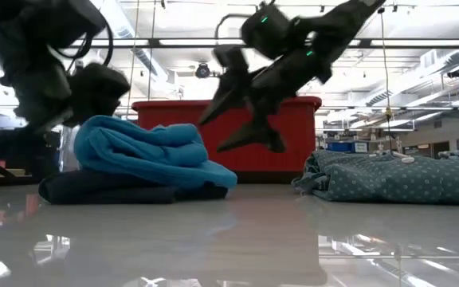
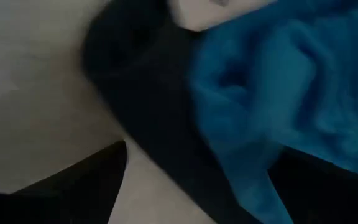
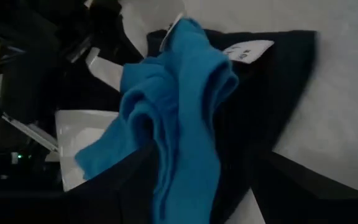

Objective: Fold laundry
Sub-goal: Stack the dark and light blue shorts on top of the green polo shirt

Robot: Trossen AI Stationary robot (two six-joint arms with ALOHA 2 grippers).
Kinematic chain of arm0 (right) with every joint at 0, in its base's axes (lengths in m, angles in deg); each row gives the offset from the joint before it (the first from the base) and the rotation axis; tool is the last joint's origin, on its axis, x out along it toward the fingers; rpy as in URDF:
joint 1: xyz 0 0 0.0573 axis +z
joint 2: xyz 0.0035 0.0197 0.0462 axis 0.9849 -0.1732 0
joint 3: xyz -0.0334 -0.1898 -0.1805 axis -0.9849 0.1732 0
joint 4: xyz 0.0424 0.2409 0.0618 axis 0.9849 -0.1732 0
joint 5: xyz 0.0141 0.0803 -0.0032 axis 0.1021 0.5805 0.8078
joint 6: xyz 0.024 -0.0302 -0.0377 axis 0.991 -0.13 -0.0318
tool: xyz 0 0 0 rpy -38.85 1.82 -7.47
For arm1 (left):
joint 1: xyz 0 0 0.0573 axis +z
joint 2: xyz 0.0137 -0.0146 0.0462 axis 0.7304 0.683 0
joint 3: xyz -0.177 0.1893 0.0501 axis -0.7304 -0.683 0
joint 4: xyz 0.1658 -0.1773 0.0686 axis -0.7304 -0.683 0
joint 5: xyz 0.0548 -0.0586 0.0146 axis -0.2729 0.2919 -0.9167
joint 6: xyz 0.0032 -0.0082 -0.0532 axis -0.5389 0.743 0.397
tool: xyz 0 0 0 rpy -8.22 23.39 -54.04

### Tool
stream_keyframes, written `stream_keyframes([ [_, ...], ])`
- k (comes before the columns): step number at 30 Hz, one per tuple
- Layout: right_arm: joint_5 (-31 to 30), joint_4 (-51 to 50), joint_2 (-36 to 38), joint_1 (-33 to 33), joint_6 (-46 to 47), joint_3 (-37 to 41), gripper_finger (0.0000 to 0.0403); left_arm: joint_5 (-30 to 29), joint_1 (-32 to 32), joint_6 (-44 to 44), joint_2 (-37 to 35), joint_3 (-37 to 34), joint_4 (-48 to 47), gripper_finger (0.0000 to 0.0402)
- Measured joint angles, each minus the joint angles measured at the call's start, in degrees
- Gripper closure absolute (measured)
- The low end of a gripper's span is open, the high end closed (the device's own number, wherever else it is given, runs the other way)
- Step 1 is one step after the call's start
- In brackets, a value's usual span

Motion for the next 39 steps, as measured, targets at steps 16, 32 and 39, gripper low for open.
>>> stream_keyframes([
  [16, 12.6, 3.7, -17.9, 0.5, 1.1, -10.8, 0.0164, -3.4, 4.8, -16.3, 4.4, -6.8, 21.7, 0.0191],
  [32, 7.9, -13.3, -8.2, -0.5, -2.3, -12.4, 0.0354, -1.7, 8.7, -27.7, 8.0, -5.8, 45.6, 0.0379],
  [39, 5.4, -29.8, 4.8, -0.8, -7.3, -12.6, 0.0354, -0.4, 12.0, -36.9, 7.3, 5.3, 45.8, 0.0379],
])
